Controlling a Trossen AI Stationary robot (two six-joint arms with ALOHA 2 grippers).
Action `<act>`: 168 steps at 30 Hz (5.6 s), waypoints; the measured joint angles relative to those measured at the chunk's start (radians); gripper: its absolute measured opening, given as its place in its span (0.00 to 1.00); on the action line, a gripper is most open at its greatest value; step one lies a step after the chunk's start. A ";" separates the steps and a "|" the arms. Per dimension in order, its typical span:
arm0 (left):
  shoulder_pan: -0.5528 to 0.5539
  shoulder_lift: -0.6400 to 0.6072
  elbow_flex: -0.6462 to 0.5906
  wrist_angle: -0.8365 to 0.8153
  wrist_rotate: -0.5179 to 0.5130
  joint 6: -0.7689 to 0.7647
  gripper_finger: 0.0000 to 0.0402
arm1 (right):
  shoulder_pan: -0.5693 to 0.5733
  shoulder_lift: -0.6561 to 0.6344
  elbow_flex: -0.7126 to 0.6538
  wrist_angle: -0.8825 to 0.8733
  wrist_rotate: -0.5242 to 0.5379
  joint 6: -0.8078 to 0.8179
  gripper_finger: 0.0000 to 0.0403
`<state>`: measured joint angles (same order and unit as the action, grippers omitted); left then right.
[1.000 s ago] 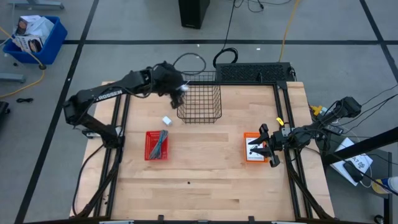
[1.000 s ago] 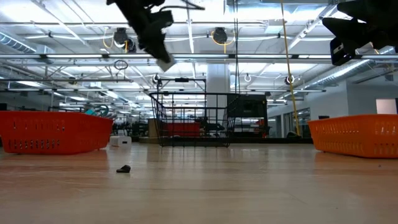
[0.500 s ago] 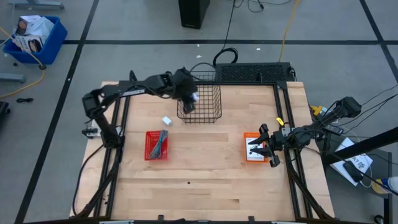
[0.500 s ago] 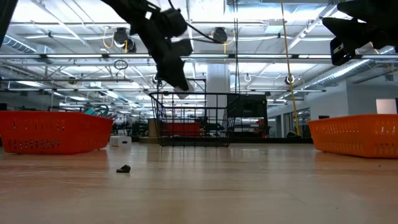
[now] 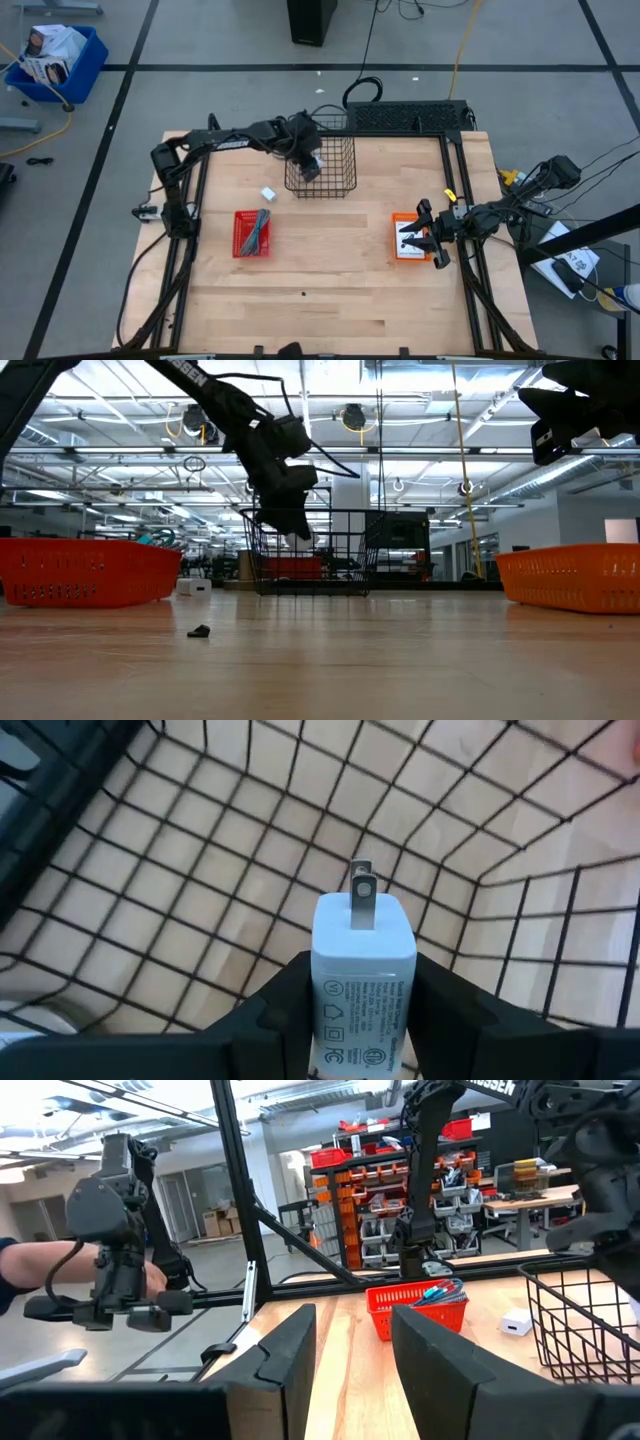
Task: Pick and place items into bin
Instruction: Put the top white charger adapter into the black wire basket, then put the white charger adapter into the black wire basket
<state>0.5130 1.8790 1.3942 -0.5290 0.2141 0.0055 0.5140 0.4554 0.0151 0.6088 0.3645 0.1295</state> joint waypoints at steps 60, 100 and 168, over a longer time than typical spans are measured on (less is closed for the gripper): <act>0.028 -0.188 -0.112 -0.610 -0.088 0.045 0.45 | 0.000 0.000 0.000 0.000 0.000 0.000 0.31; -0.028 -0.179 -0.325 -0.333 -0.147 -0.095 0.78 | 0.000 0.000 0.000 0.000 0.000 0.000 0.31; -0.038 -0.179 -0.442 -0.147 -0.229 0.148 0.75 | 0.000 0.000 0.000 0.000 0.000 0.000 0.31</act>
<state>0.4745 1.6997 0.9527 -0.6757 -0.0149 0.1536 0.5140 0.4557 0.0147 0.6090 0.3645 0.1295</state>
